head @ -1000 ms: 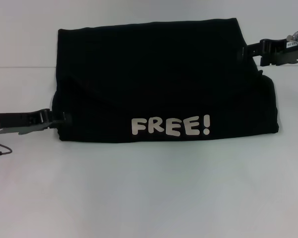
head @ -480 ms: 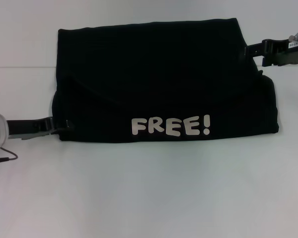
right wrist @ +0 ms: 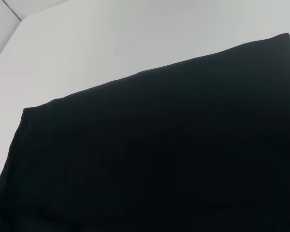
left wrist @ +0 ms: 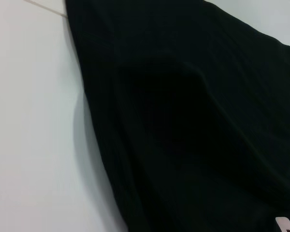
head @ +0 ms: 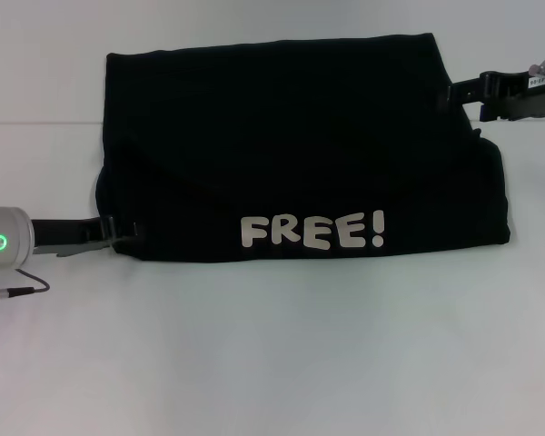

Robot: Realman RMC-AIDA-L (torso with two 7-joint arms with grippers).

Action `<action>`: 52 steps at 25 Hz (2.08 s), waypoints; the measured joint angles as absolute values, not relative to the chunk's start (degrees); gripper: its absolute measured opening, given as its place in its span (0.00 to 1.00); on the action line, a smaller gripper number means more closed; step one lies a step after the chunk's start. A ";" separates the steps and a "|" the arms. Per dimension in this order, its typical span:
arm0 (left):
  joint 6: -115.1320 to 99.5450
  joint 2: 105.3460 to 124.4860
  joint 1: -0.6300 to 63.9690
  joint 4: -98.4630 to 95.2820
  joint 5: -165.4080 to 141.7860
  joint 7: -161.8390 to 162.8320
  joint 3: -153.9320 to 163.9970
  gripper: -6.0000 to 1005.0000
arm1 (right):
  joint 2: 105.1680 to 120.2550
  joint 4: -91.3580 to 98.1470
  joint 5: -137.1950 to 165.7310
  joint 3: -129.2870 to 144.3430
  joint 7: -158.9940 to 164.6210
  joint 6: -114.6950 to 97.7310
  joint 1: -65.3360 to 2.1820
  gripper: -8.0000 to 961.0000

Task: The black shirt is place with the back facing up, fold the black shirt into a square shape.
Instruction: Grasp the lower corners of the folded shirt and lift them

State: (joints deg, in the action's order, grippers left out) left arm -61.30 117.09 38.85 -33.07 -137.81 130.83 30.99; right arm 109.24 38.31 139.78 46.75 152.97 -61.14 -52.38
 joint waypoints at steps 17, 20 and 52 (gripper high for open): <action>-66.33 116.46 39.03 -35.09 -137.95 134.70 31.03 0.02 | 107.52 39.49 147.01 45.63 152.07 -72.08 -49.04 0.86; -66.43 116.41 39.27 -35.39 -137.89 134.91 31.05 0.02 | 106.99 39.52 148.07 45.22 152.04 -73.46 -47.16 0.86; -65.46 116.19 41.32 -35.17 -137.54 134.91 31.00 0.02 | 110.57 36.18 148.76 47.16 151.11 -63.78 -45.21 0.47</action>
